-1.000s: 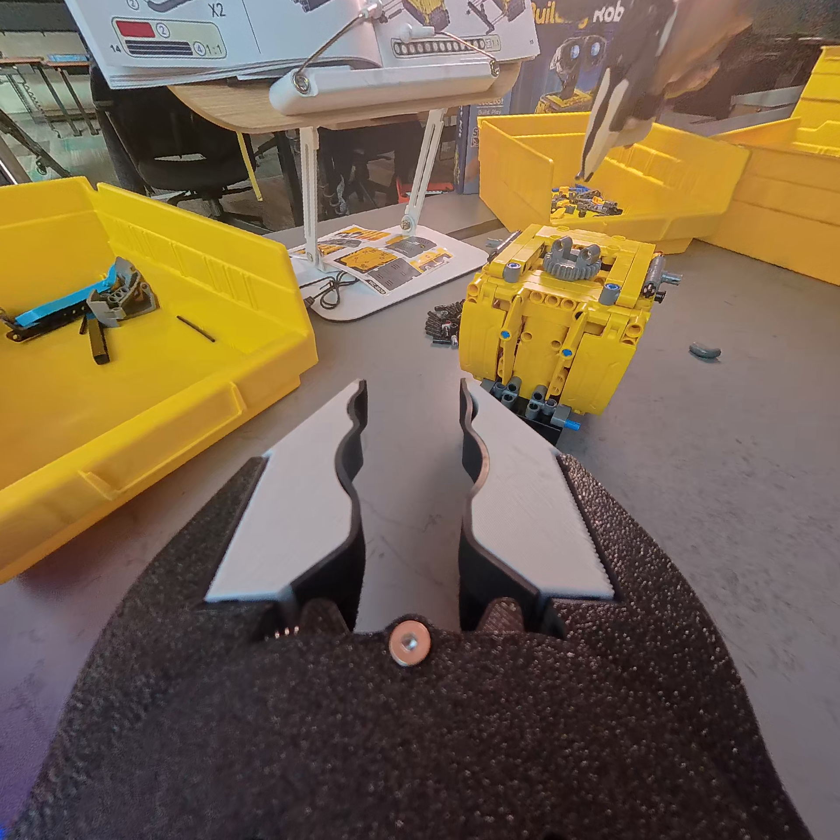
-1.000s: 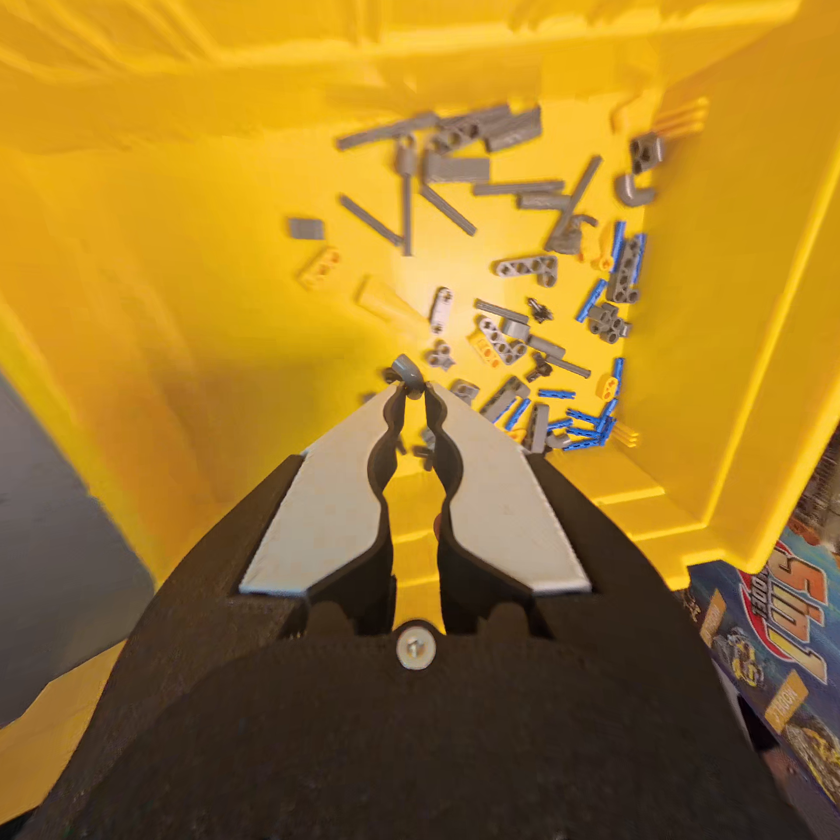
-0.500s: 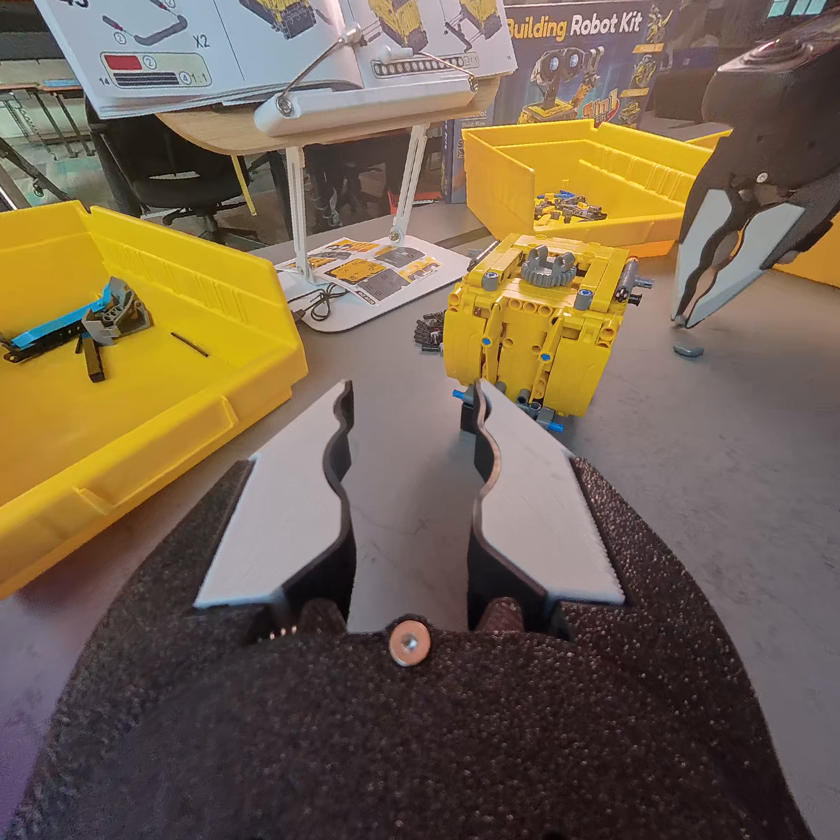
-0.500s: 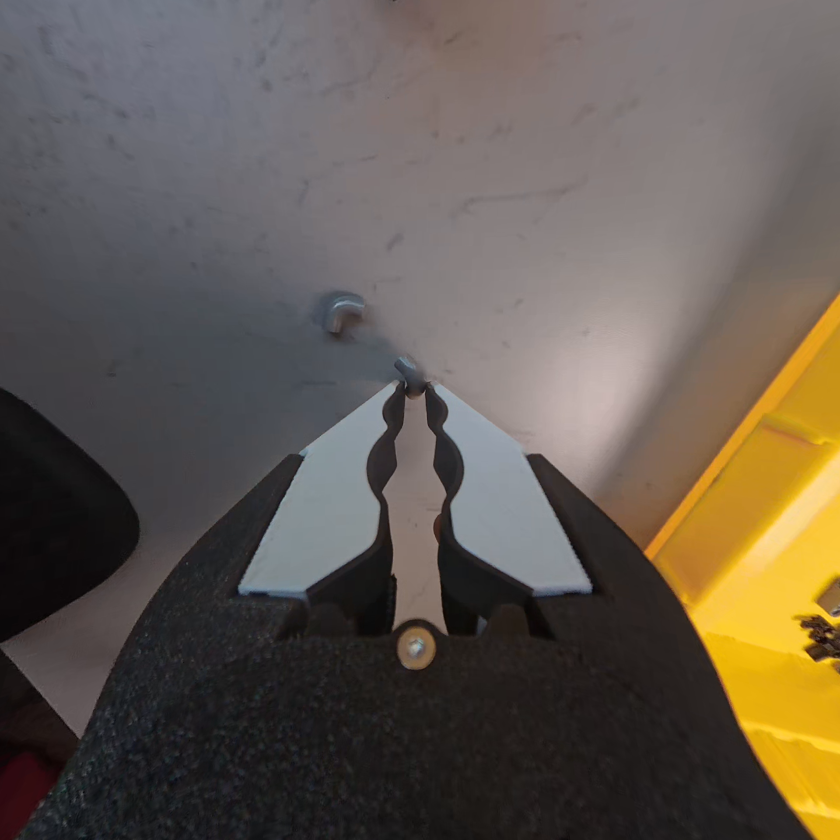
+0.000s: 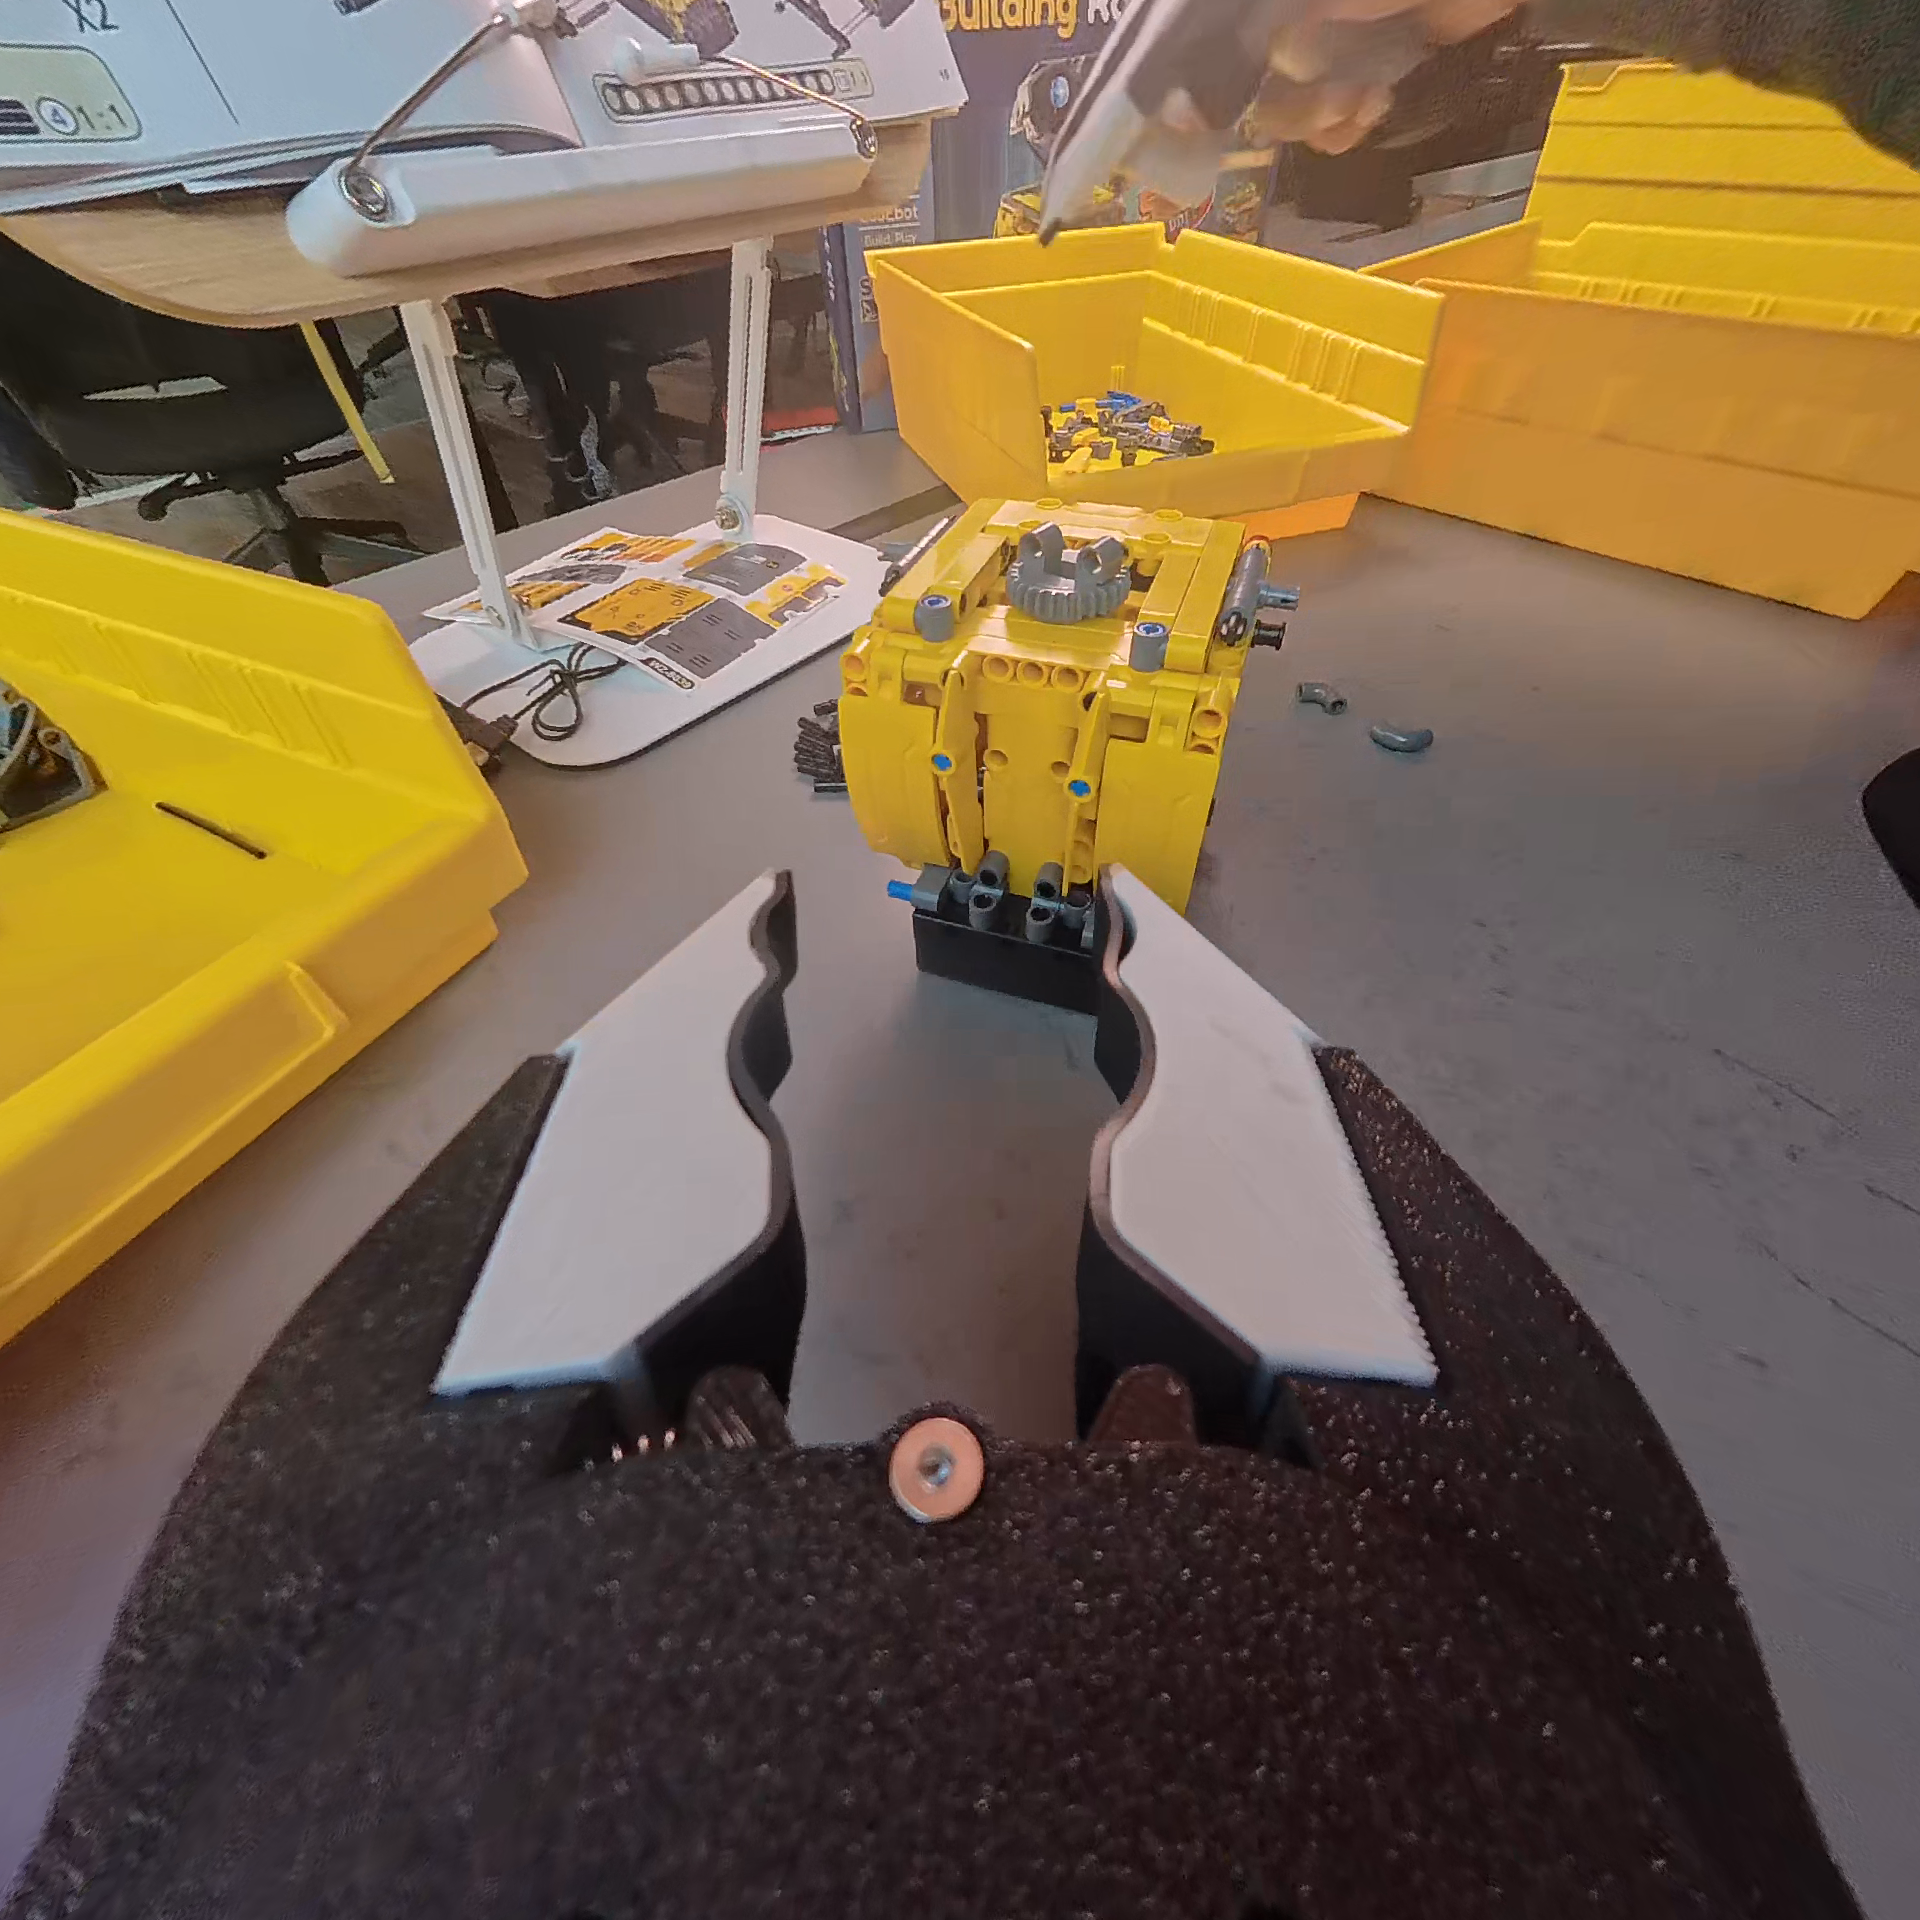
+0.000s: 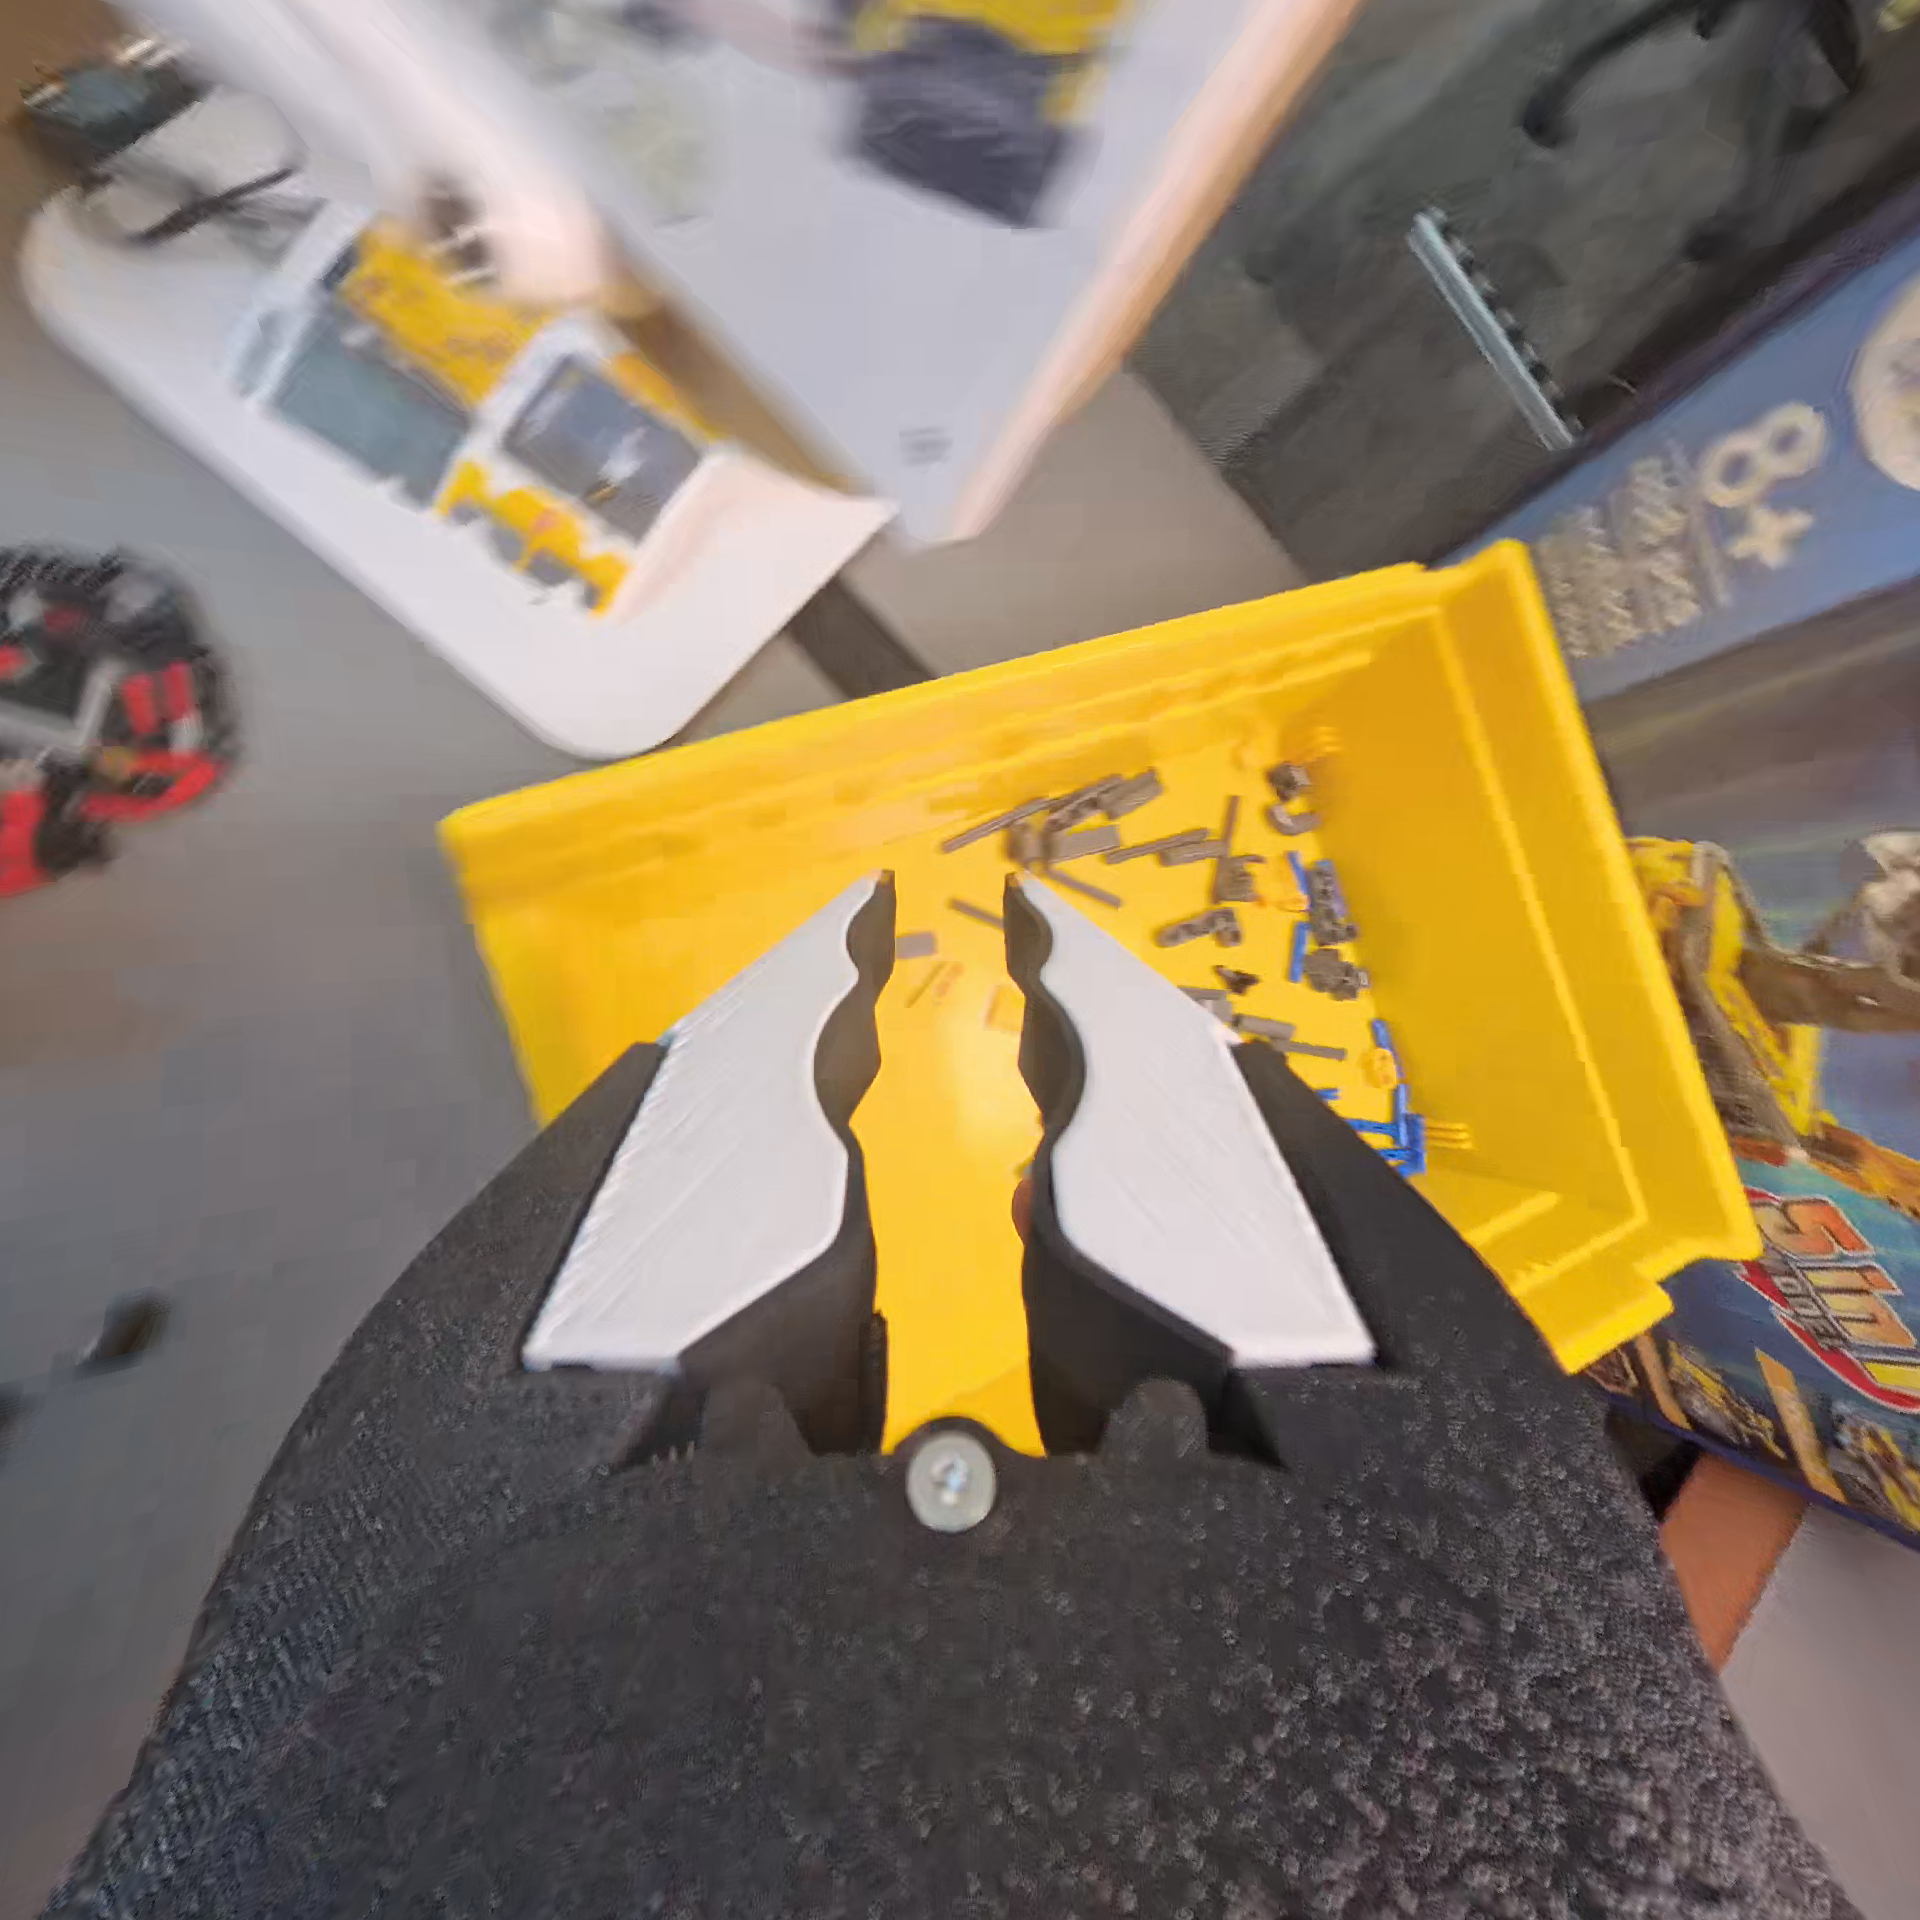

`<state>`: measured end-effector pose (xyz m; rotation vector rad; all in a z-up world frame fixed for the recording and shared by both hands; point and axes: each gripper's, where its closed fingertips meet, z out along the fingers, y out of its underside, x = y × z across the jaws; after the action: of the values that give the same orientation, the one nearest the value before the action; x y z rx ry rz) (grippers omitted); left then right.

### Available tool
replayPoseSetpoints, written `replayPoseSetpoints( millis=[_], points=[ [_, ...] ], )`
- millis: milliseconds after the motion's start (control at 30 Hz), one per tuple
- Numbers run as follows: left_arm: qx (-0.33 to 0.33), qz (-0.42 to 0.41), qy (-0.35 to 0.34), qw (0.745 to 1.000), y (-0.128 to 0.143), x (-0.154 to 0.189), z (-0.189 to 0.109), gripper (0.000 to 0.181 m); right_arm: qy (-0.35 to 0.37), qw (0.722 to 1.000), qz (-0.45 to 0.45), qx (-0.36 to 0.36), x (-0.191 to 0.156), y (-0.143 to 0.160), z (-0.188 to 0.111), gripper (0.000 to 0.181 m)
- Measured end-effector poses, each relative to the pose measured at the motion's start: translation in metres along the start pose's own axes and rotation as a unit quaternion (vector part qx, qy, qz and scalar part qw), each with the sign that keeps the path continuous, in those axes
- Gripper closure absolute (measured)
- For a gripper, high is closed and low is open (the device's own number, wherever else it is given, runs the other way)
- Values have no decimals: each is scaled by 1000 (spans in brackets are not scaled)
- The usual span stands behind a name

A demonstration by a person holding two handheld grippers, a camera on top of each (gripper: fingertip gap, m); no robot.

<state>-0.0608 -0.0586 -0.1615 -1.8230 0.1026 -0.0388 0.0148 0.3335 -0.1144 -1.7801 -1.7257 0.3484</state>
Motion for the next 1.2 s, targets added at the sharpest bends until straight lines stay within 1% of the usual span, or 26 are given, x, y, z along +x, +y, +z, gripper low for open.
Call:
replayPoseSetpoints(
  millis=[67, 133, 167, 200, 267, 367, 500, 633, 700, 733, 767, 867, 933, 1067, 1133, 1200],
  points=[
    [-4, 4, -2, 1000, 1, 0, 0, 125, 49, 993, 107, 2, 54, -2, 35, 157],
    [-4, 5, -5, 1000, 1, -1, -2, 126, 84, 974, 210, -1, 93, 10, 70, 156],
    [-3, 2, -4, 1000, 1, -2, -3, 126, 98, 963, 251, -3, 107, 18, 84, 155],
    [-3, -2, -3, 1000, 1, -2, -3, 126, 111, 953, 282, -4, 117, 27, 96, 155],
    [-6, -10, 4, 1000, 1, -1, -4, 126, 130, 941, 313, -9, 128, 41, 114, 155],
    [-17, -22, 24, 999, 4, 5, -3, 124, 141, 941, 307, -24, 131, 50, 130, 156],
    [-25, -17, 42, 999, 5, 15, -3, 123, 140, 941, 307, -37, 132, 52, 142, 157],
    [-22, -4, 41, 999, 3, 17, -4, 124, 144, 938, 312, -50, 138, 56, 148, 165],
    [-21, -4, 38, 999, 3, 16, -4, 124, 114, 939, 320, -51, 131, 54, 154, 164],
    [-20, -5, 36, 999, 2, 15, -4, 124, 97, 939, 323, -65, 124, 55, 158, 161],
    [-20, -5, 33, 999, 2, 14, -4, 124, 106, 941, 314, -62, 126, 54, 157, 162],
    [-22, -4, 24, 999, 4, 10, -4, 125, 108, 936, 331, -58, 127, 54, 158, 166],
    [-21, -4, 19, 1000, 3, 7, -5, 125, 110, 935, 331, -59, 128, 55, 157, 181],
    [-11, -12, 9, 1000, -1, -3, -9, 125, 100, 937, 330, -61, 123, 59, 153, 181],
    [-1, -25, 7, 1000, -5, -9, -12, 126, 103, 939, 325, -47, 125, 58, 147, 181],
    [4, -32, 4, 999, -7, -13, -14, 127, 96, 938, 330, -36, 126, 56, 141, 174]
  ],
)
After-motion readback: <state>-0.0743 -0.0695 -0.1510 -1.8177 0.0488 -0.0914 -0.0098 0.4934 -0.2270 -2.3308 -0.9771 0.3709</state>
